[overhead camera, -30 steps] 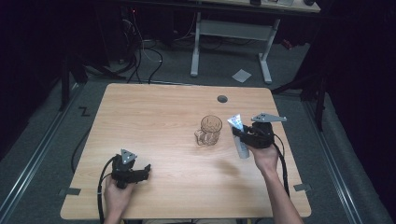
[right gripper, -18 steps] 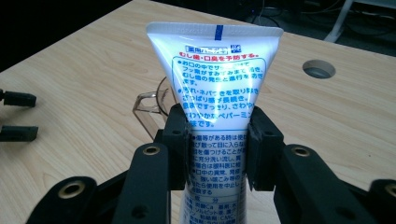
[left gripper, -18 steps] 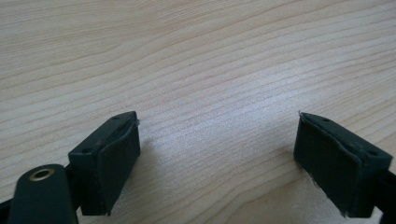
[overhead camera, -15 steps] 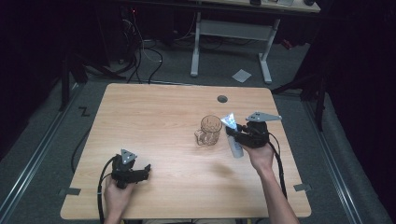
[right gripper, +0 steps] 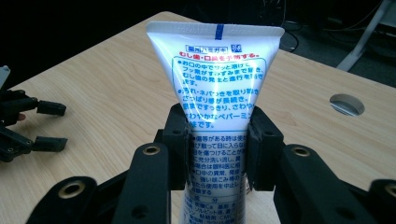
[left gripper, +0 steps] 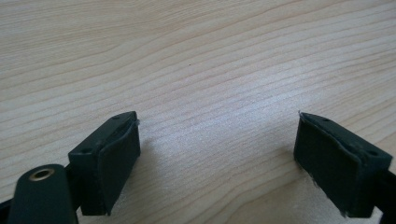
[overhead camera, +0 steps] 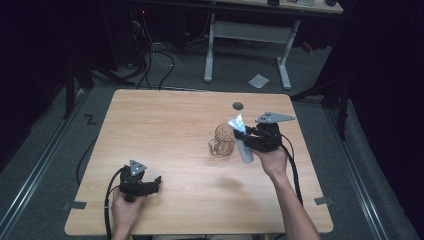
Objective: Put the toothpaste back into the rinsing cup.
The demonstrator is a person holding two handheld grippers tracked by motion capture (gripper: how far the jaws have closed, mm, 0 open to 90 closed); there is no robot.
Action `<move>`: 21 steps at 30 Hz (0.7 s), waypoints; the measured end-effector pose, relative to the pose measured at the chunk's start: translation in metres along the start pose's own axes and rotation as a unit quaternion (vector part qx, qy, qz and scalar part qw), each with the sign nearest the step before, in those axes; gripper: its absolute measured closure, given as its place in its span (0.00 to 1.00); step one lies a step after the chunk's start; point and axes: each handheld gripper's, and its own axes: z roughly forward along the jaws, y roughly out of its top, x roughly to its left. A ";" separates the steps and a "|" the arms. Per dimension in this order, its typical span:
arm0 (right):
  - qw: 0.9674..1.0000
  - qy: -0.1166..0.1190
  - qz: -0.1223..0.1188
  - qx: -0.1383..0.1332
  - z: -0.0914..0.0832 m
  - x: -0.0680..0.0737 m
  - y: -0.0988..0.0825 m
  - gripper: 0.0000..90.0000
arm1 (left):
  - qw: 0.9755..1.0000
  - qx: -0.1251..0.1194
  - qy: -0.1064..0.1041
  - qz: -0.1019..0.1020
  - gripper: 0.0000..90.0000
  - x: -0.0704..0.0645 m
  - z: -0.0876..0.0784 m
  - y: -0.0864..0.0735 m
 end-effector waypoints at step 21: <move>0.999 -0.036 -0.022 -0.013 0.013 0.002 0.043 0.73 | 1.000 -0.001 0.000 0.000 0.16 0.000 0.000 0.000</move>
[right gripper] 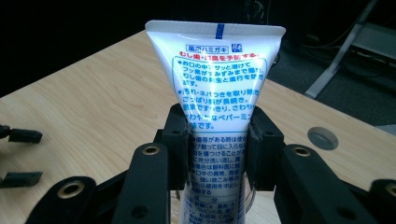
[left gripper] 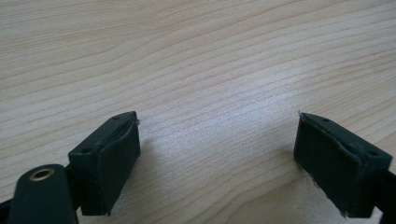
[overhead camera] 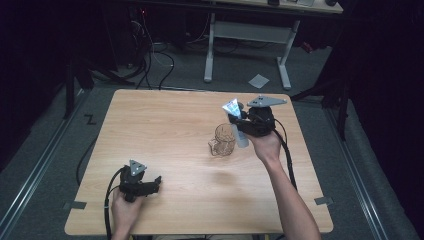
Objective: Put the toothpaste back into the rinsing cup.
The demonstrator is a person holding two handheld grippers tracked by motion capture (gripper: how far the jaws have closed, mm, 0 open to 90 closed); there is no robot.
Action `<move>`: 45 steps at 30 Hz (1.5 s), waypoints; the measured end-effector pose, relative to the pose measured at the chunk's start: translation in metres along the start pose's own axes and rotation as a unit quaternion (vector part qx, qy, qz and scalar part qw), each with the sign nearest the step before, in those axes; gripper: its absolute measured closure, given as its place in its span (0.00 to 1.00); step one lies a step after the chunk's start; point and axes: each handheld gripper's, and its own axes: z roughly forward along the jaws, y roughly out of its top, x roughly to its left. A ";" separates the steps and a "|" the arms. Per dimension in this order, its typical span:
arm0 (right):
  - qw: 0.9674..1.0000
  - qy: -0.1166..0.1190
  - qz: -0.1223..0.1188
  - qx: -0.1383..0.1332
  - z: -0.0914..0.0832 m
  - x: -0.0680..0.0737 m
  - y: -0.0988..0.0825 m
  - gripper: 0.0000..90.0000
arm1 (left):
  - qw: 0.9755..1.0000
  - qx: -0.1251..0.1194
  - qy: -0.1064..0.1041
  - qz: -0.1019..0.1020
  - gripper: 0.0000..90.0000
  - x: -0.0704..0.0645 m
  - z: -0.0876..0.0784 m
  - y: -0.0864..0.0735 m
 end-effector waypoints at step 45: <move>1.000 -0.018 0.019 -0.004 0.053 -0.003 0.009 0.72 | 1.000 0.001 0.001 0.001 0.16 0.000 0.000 0.000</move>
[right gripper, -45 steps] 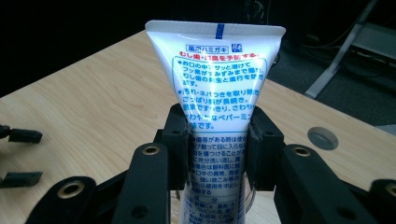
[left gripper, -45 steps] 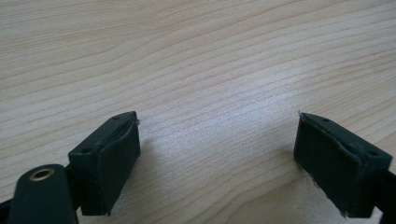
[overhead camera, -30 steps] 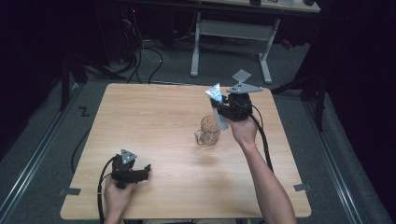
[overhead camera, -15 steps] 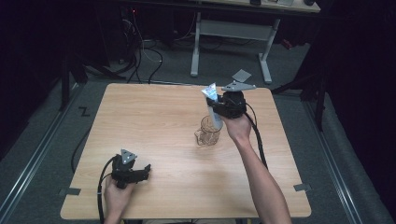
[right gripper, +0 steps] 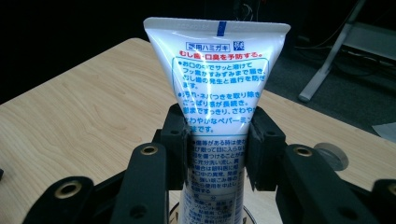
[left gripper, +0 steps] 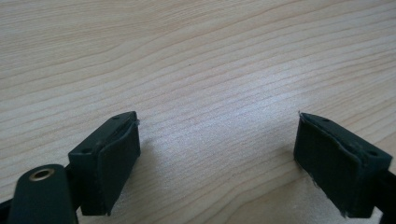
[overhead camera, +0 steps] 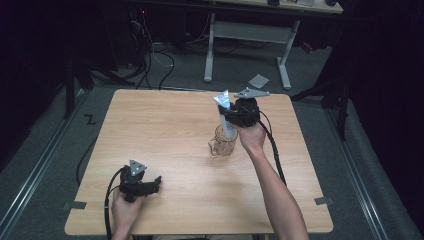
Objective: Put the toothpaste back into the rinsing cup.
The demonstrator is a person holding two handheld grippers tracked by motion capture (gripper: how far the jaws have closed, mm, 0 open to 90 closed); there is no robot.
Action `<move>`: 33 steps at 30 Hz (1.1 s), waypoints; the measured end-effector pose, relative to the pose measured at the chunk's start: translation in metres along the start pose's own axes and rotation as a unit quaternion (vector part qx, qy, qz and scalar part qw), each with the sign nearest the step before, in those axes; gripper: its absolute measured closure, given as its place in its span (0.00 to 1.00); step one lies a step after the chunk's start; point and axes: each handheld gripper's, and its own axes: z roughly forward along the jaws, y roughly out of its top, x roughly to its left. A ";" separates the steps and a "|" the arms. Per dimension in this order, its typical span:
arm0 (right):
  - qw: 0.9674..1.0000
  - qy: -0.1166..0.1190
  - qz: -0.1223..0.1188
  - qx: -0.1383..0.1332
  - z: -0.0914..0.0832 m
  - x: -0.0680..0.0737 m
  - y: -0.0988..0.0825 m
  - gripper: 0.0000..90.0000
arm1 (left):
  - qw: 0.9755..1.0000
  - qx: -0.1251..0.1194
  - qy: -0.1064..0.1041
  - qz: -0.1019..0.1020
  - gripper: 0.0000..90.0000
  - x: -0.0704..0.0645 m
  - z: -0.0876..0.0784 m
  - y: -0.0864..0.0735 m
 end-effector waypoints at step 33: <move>0.999 -0.006 0.004 0.053 0.016 -0.007 -0.019 0.71 | 1.000 -0.001 0.000 -0.001 0.16 0.000 0.000 0.000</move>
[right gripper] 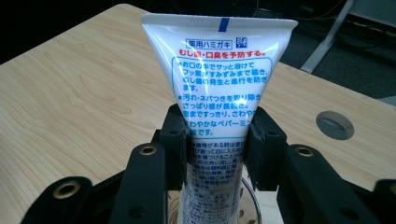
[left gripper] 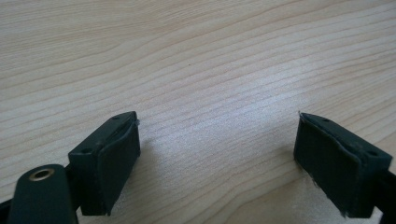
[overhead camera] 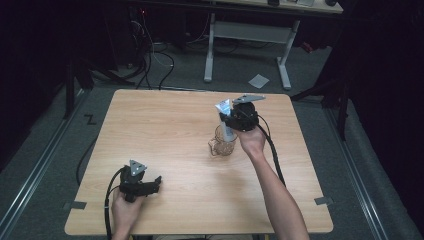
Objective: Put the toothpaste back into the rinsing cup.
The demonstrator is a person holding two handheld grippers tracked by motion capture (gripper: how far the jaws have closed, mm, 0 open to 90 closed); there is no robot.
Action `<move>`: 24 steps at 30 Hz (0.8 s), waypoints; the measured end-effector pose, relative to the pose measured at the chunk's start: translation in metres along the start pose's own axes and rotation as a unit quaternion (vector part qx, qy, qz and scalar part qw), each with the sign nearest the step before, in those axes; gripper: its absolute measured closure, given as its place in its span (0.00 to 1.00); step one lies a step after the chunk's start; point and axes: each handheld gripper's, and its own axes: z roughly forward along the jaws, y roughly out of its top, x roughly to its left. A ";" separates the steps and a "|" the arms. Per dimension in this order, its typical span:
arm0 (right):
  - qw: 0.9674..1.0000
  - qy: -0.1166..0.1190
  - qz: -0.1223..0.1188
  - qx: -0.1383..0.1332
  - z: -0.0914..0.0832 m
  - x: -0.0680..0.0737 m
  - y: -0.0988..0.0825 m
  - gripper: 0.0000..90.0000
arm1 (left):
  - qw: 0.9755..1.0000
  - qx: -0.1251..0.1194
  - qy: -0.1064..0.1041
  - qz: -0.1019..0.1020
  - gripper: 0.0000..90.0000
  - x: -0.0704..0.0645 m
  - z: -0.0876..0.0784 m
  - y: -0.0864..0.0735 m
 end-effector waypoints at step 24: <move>1.000 0.008 0.003 0.020 0.007 0.000 -0.017 0.70 | 1.000 0.000 0.000 0.000 0.16 0.000 0.000 0.000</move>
